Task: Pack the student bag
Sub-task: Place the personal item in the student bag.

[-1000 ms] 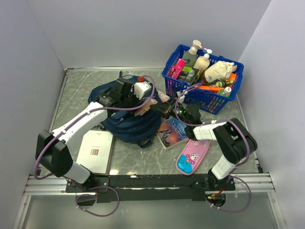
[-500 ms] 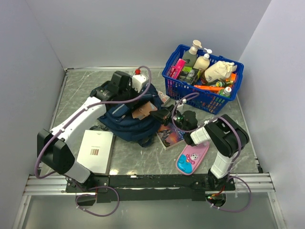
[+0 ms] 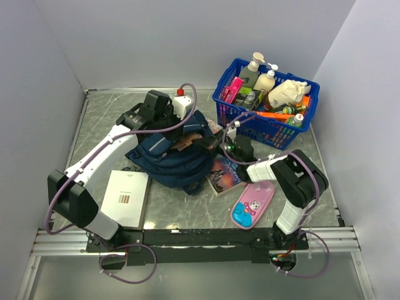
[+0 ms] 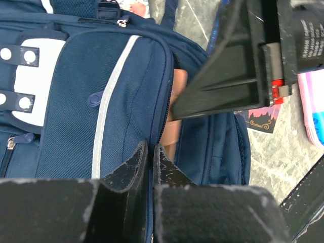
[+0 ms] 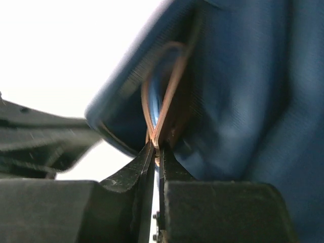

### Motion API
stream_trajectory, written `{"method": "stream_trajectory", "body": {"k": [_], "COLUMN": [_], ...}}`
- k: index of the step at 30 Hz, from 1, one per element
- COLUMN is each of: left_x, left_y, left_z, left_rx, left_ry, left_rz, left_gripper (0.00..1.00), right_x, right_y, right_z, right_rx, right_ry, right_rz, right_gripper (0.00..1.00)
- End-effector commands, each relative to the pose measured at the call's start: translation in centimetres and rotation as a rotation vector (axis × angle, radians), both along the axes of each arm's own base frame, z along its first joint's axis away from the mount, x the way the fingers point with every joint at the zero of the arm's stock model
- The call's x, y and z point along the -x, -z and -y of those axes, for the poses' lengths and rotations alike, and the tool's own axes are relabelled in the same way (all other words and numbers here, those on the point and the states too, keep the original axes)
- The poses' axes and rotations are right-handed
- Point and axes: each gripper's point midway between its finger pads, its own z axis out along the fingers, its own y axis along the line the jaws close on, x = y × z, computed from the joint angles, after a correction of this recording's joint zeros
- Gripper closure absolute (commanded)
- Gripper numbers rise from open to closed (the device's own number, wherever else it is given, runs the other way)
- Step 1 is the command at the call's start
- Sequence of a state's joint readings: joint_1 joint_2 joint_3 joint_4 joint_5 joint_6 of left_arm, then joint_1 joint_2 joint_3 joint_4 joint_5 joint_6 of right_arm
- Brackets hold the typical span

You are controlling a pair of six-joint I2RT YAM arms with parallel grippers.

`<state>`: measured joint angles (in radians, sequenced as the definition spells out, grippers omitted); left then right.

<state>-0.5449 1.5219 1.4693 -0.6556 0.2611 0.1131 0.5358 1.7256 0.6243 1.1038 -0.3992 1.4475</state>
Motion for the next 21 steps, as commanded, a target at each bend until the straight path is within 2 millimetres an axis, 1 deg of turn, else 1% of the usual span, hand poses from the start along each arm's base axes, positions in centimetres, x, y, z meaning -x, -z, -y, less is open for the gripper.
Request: {"method": "stream_trajectory", "body": {"k": [1, 2, 3, 4, 5, 6, 7, 8, 9, 10, 11, 13, 14, 15, 16, 17, 18, 19, 20, 21], "left_x": [0.9, 1.0, 0.9, 0.9, 0.9, 0.8, 0.8, 0.8, 0.8, 0.8, 0.8, 0.7, 0.6, 0.6, 0.6, 0.5, 0.5, 0.5, 0.5, 0.5], "left_y": [-4.5, -4.4, -4.4, -4.3, -4.2, -4.1, -4.0, -3.8, -3.7, -3.6, -3.4, -3.3, -3.1, -3.0, -2.8, -2.7, -2.7, -2.7, -2.7, -2.8], "left_z": [3.6, 3.7, 3.7, 3.8, 3.7, 3.7, 3.7, 3.6, 3.6, 3.6, 3.5, 3.5, 3.5, 3.6, 3.6, 3.5, 3.6, 3.6, 3.6, 3.7], "left_rx": [0.162, 0.16, 0.16, 0.157, 0.154, 0.149, 0.148, 0.144, 0.141, 0.139, 0.136, 0.136, 0.133, 0.133, 0.132, 0.13, 0.131, 0.13, 0.133, 0.135], "left_ry": [0.119, 0.123, 0.122, 0.127, 0.125, 0.124, 0.123, 0.121, 0.122, 0.123, 0.12, 0.121, 0.117, 0.118, 0.118, 0.114, 0.115, 0.116, 0.116, 0.115], "left_rz": [0.087, 0.086, 0.088, 0.086, 0.085, 0.087, 0.087, 0.088, 0.089, 0.089, 0.085, 0.086, 0.086, 0.084, 0.08, 0.08, 0.079, 0.08, 0.079, 0.081], "left_gripper": [0.99, 0.99, 0.99, 0.98, 0.98, 0.98, 0.98, 0.98, 0.98, 0.98, 0.98, 0.98, 0.98, 0.98, 0.98, 0.98, 0.98, 0.98, 0.98, 0.97], "right_x": [-1.2, -1.4, -1.3, -1.5, -1.0, -0.9, -0.7, -0.1, 0.2, 0.9, 1.4, 2.4, 3.0, 3.4, 3.7, 4.1, 4.1, 4.2, 4.4, 4.3], "right_y": [-2.8, -1.8, -1.4, -1.7, -0.6, -0.4, -0.3, 0.2, 0.3, 1.1, 0.1, 0.4, -1.1, -0.4, -0.5, -1.8, -1.9, -1.5, -1.8, -1.7], "right_z": [-2.8, -3.2, -3.7, -4.2, -4.5, -4.7, -4.5, -4.3, -4.1, -3.5, -3.0, -2.2, -1.8, -1.2, -0.8, -0.3, 0.1, 0.5, 0.6, 0.8], "right_rx": [0.014, 0.036, 0.063, 0.078, 0.124, 0.156, 0.174, 0.202, 0.227, 0.253, 0.255, 0.314, 0.322, 0.397, 0.423, 0.432, 0.473, 0.51, 0.522, 0.543], "right_ry": [-0.027, -0.037, -0.048, -0.053, -0.071, -0.079, -0.082, -0.097, -0.105, -0.11, -0.104, -0.115, -0.115, -0.111, -0.103, -0.088, -0.075, -0.071, -0.066, -0.065], "right_rz": [0.061, 0.034, 0.026, 0.032, -0.008, 0.004, 0.002, -0.017, -0.001, -0.003, 0.028, 0.079, 0.126, 0.142, 0.165, 0.211, 0.251, 0.242, 0.26, 0.273], "right_gripper": [0.81, 0.72, 0.5, 0.4, 0.33, 0.24, 0.18, 0.12, 0.08, 0.07, 0.08, 0.14, 0.16, 0.2, 0.24, 0.28, 0.44, 0.52, 0.61, 0.76]}}
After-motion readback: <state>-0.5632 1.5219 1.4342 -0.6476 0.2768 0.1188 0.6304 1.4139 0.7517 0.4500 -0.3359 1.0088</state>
